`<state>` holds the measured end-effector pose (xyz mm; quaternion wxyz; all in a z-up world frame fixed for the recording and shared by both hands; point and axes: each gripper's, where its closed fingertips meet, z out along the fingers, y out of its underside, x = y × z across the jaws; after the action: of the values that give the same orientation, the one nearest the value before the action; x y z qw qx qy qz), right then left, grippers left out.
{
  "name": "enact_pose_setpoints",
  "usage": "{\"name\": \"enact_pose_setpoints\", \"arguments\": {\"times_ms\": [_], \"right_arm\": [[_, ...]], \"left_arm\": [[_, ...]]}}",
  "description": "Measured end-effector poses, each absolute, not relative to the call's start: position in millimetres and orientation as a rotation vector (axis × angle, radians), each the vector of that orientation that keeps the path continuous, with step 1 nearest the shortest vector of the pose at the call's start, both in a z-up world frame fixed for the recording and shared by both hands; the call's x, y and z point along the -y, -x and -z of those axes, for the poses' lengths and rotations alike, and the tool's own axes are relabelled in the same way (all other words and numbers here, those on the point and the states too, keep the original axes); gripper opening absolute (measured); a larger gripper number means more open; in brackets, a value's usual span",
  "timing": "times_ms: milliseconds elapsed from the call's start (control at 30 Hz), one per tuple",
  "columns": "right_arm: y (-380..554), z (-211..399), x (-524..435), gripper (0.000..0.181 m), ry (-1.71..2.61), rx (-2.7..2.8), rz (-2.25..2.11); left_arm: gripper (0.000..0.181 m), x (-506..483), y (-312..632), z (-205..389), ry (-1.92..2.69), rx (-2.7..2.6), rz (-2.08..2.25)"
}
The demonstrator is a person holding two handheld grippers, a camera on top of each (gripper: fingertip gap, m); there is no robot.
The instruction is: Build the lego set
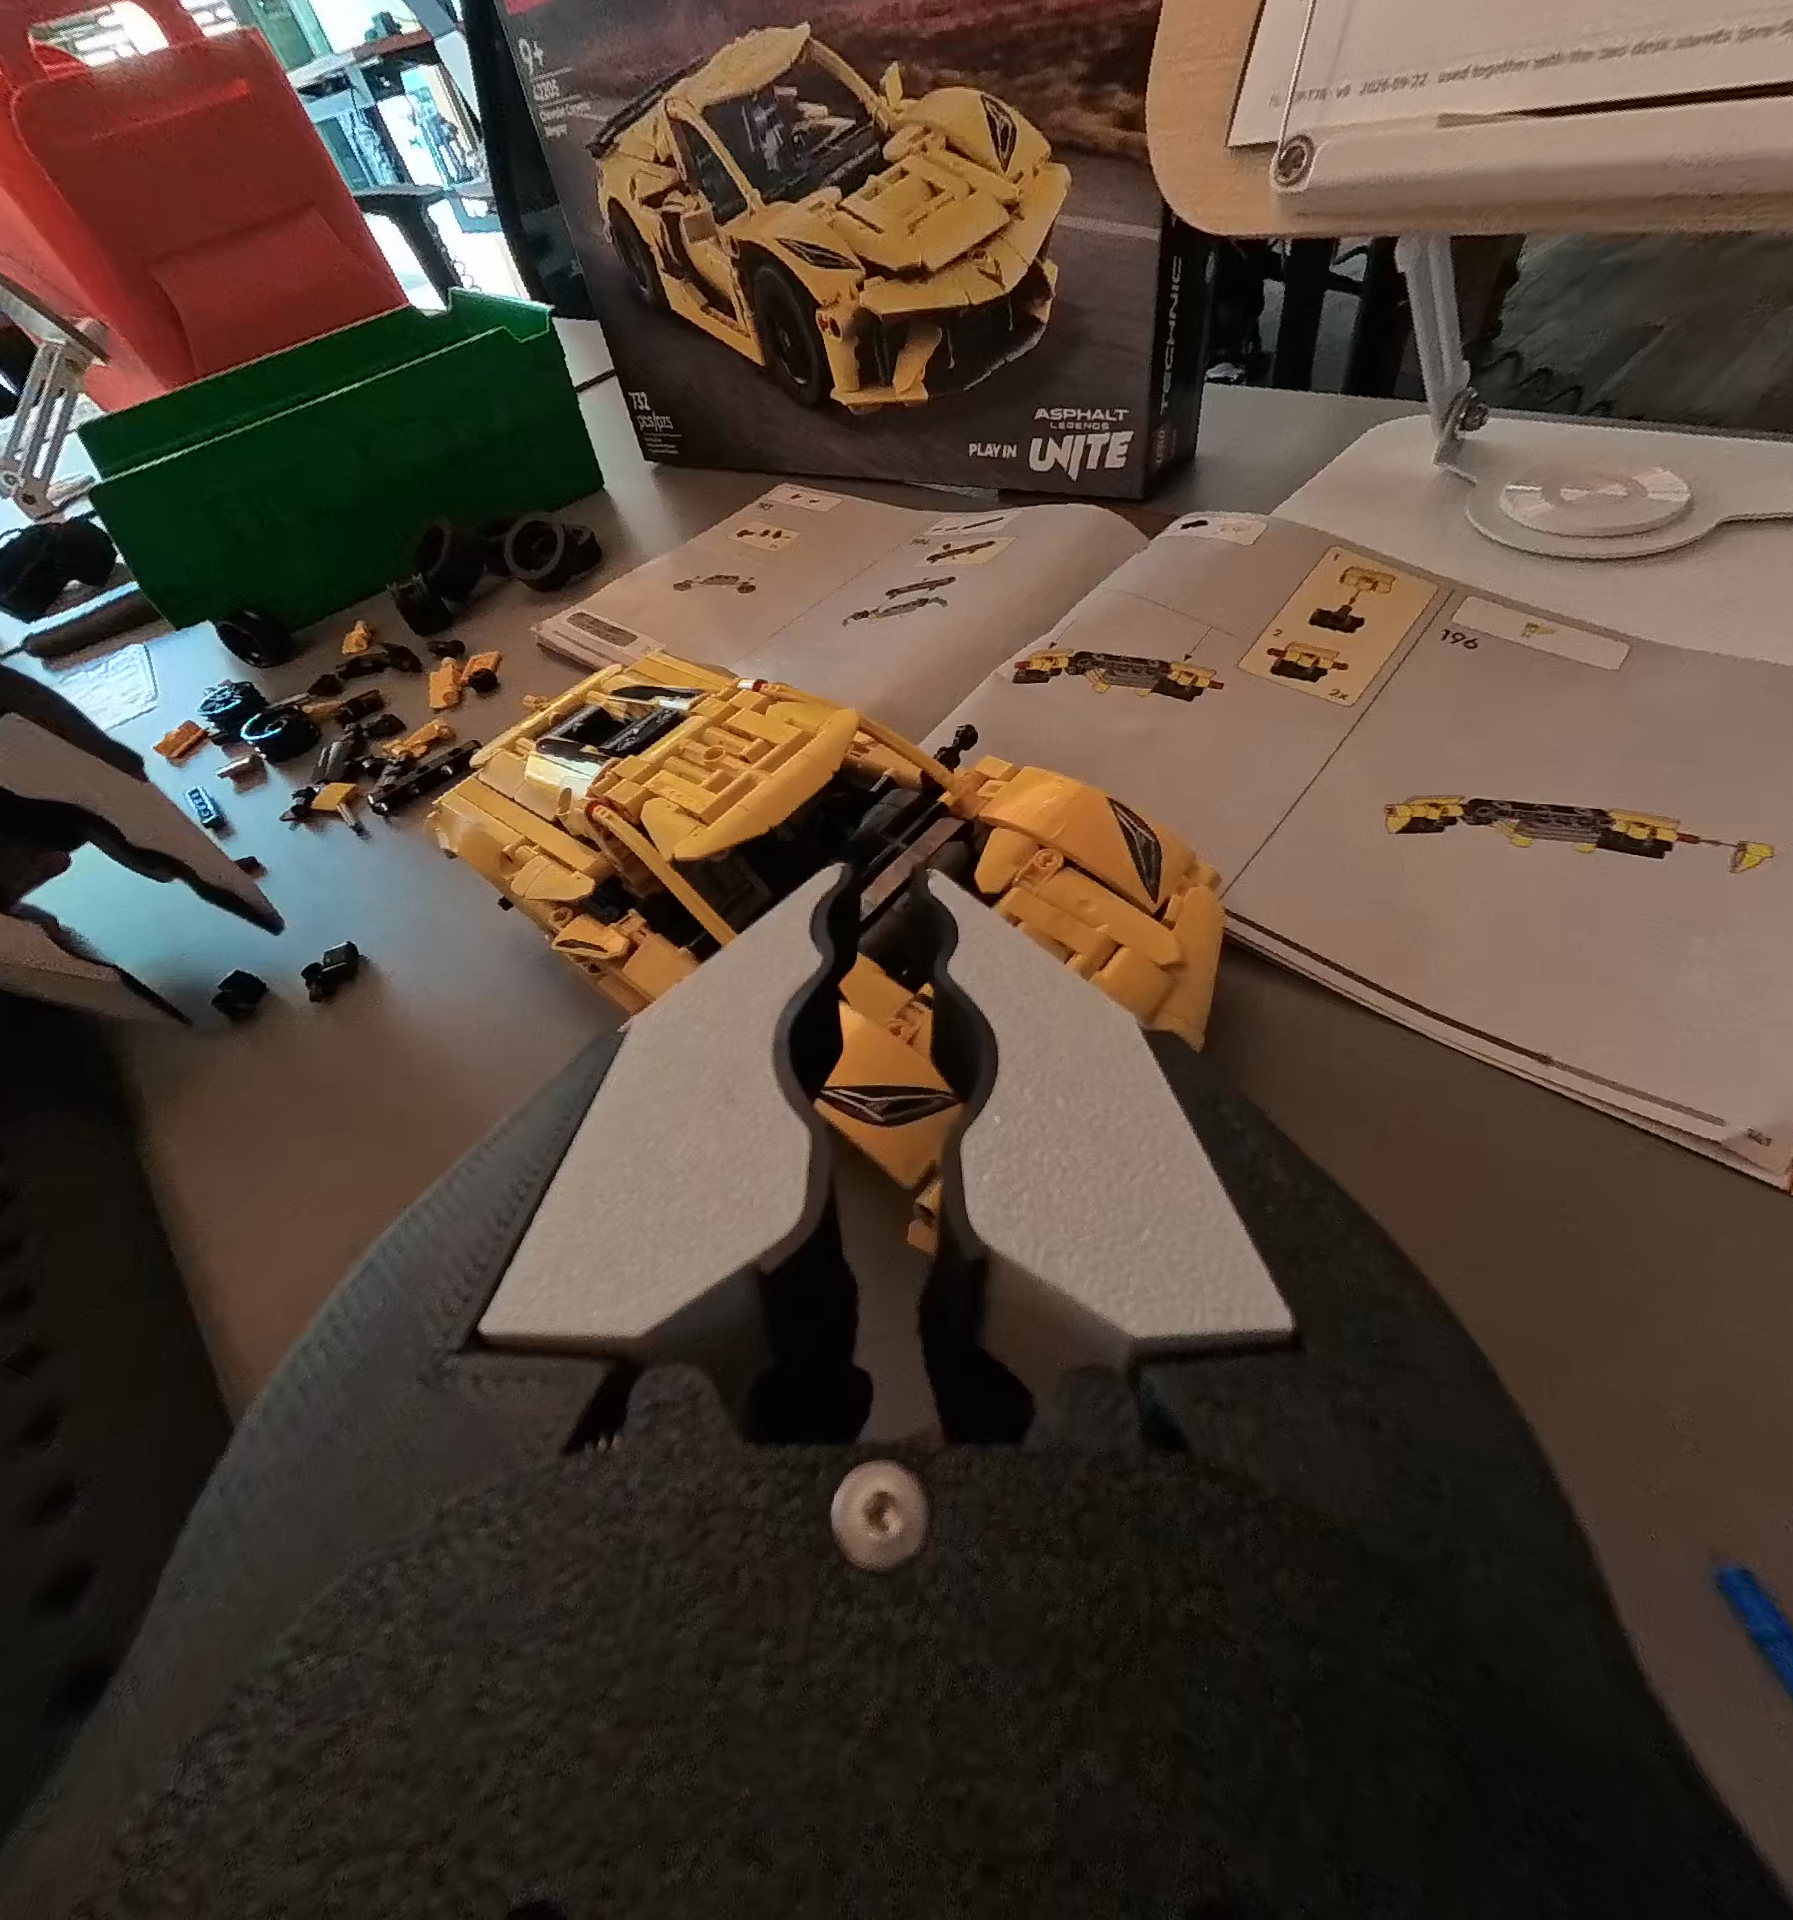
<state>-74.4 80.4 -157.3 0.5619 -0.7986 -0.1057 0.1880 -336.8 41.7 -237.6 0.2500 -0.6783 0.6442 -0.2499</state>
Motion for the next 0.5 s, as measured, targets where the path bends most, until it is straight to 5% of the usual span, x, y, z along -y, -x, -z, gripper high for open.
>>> {"name": "enact_pose_setpoints", "arguments": {"times_ms": [500], "right_arm": [[76.8, 157.6, -79.4, 0.008, 1.882, 0.257, -0.448]], "left_arm": [[0.025, -36.7, 333.4, 243.5, 1.863, -1.781, 0.615]]}}
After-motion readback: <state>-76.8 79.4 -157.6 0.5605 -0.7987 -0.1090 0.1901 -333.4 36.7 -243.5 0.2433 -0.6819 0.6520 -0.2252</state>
